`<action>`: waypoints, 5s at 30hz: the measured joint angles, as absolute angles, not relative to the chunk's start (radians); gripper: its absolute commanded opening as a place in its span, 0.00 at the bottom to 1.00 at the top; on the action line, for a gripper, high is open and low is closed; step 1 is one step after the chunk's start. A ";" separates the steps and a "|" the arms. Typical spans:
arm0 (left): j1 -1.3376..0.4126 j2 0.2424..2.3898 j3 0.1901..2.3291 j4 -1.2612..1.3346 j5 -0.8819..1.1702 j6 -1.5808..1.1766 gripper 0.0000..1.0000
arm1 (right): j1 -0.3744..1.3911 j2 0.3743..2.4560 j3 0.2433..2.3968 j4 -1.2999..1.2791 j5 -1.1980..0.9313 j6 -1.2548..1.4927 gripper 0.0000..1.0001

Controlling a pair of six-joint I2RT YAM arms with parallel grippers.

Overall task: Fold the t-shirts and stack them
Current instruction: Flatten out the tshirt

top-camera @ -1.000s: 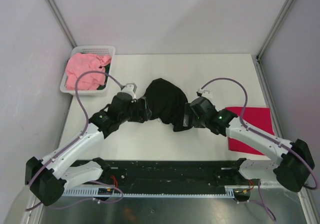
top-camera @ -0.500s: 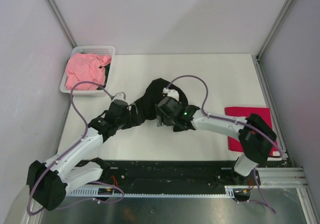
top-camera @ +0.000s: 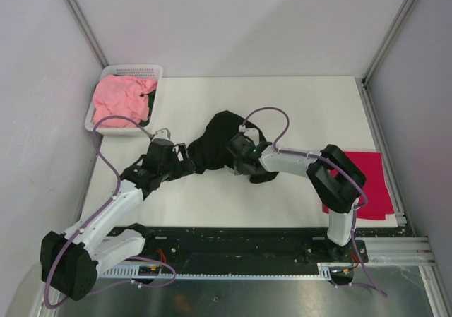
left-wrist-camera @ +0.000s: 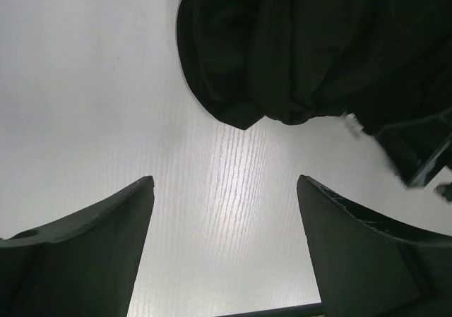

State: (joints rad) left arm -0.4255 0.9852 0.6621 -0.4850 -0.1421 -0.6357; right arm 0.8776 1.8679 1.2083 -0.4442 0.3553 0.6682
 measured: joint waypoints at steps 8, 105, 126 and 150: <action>-0.424 0.958 0.662 -0.485 -0.120 -0.609 0.86 | 0.582 1.873 1.208 -0.448 0.385 0.603 0.60; -0.448 1.694 1.116 -0.389 -0.299 -0.671 0.00 | 0.284 1.448 1.501 -0.718 0.321 0.408 0.00; -0.452 1.477 1.013 -0.528 -0.383 -0.569 0.61 | 0.239 1.721 1.480 -0.668 0.304 0.391 0.00; -0.359 1.623 0.896 -0.485 -0.327 -0.674 0.47 | 0.227 1.661 1.388 -0.630 0.245 0.401 0.00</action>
State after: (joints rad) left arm -0.3592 1.6230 0.8955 -0.4850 -0.3275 -0.6743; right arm 0.2268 1.6608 1.3876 -0.6300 0.2451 0.4011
